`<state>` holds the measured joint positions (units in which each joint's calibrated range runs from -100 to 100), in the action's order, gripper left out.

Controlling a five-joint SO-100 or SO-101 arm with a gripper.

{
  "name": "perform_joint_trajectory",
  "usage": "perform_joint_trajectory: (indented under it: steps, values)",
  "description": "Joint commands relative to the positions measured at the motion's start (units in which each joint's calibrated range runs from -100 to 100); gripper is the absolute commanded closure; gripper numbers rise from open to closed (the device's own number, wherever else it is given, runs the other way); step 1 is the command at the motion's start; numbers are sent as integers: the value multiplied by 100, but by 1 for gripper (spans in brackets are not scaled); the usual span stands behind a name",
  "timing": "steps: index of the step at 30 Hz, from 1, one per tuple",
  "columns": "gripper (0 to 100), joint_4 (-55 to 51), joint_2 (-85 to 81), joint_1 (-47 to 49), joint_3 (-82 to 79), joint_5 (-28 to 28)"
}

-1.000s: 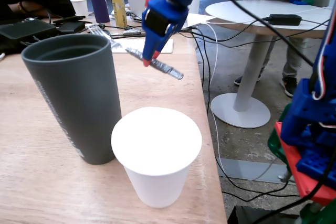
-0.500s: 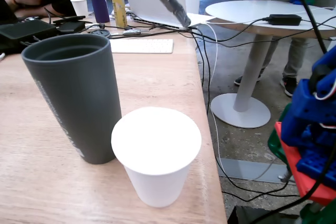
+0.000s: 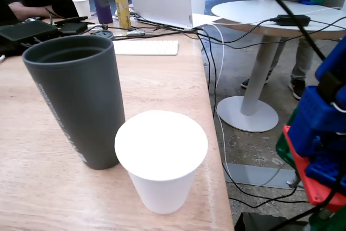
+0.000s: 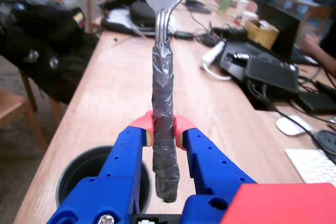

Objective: Grab the fork and place it in gray glass

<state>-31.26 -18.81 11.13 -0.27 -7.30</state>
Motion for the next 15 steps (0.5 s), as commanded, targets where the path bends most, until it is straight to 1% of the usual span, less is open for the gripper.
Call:
perform_joint_trajectory:
  steps: [1, 4, 6, 9, 11, 15]
  values:
    - [100, 663, 294, 528, 51, -5]
    - [100, 1066, 594, 1086, 51, 24]
    - [100, 1115, 731, 1357, 51, 34]
    - [100, 1115, 869, 1374, 32, 34]
    - [100, 1156, 860, 1374, -299, 20]
    - [100, 1846, 774, 1357, -1073, 20]
